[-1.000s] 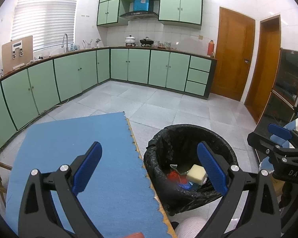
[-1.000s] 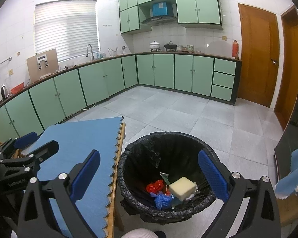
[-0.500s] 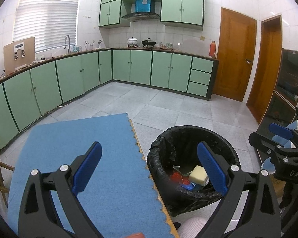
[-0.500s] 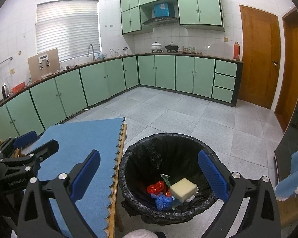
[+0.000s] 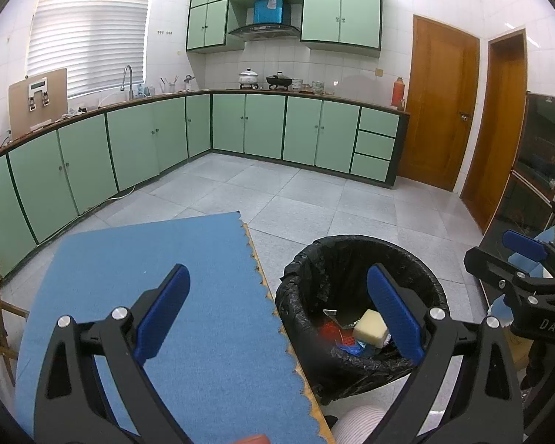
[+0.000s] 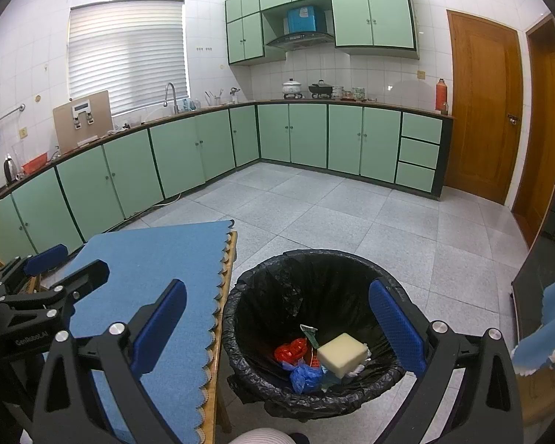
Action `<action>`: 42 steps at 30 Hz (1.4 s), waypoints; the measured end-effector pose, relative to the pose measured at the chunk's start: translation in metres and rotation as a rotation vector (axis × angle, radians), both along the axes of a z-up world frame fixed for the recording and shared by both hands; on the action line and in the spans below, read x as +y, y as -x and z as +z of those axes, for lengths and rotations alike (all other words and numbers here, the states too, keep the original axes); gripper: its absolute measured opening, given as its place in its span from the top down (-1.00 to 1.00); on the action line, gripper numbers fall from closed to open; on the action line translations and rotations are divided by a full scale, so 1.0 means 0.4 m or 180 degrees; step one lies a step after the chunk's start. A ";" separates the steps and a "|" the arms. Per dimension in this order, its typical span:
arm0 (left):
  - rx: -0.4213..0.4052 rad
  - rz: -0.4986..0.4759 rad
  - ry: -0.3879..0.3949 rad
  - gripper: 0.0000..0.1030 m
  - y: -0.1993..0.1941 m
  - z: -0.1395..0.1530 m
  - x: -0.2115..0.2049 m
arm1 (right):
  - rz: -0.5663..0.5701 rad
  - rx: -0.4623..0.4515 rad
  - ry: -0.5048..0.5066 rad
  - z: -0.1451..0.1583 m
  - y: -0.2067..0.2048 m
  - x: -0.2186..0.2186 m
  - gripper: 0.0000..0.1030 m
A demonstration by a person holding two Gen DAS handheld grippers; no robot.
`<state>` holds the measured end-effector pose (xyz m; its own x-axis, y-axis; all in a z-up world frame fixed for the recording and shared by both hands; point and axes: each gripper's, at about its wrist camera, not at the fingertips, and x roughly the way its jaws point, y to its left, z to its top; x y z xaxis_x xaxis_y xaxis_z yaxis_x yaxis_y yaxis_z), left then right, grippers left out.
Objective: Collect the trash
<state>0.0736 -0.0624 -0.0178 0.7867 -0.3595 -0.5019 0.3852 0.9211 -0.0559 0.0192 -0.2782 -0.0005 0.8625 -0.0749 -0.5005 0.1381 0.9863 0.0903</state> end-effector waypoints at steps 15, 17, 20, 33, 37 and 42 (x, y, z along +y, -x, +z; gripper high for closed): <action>0.0001 -0.0001 0.0001 -0.82 0.000 0.000 0.001 | 0.0000 0.0007 -0.0001 0.001 -0.001 0.000 -0.88; 0.0006 0.0002 -0.0002 -0.82 -0.002 -0.001 0.004 | 0.0002 0.0010 -0.0004 0.002 -0.002 0.001 -0.88; 0.0015 0.0010 -0.0001 -0.82 -0.002 -0.002 0.010 | 0.0005 0.0009 -0.0003 0.001 -0.002 0.000 -0.88; 0.0023 0.0021 -0.0004 -0.82 -0.004 0.000 0.009 | 0.0004 0.0020 -0.0006 -0.001 -0.004 0.005 -0.88; 0.0020 0.0022 -0.0006 -0.82 -0.003 0.000 0.008 | 0.0004 0.0027 -0.0006 -0.002 -0.004 0.004 -0.88; 0.0019 0.0026 -0.0013 -0.82 -0.003 -0.002 0.004 | -0.0002 0.0038 -0.0012 -0.004 -0.006 0.005 -0.88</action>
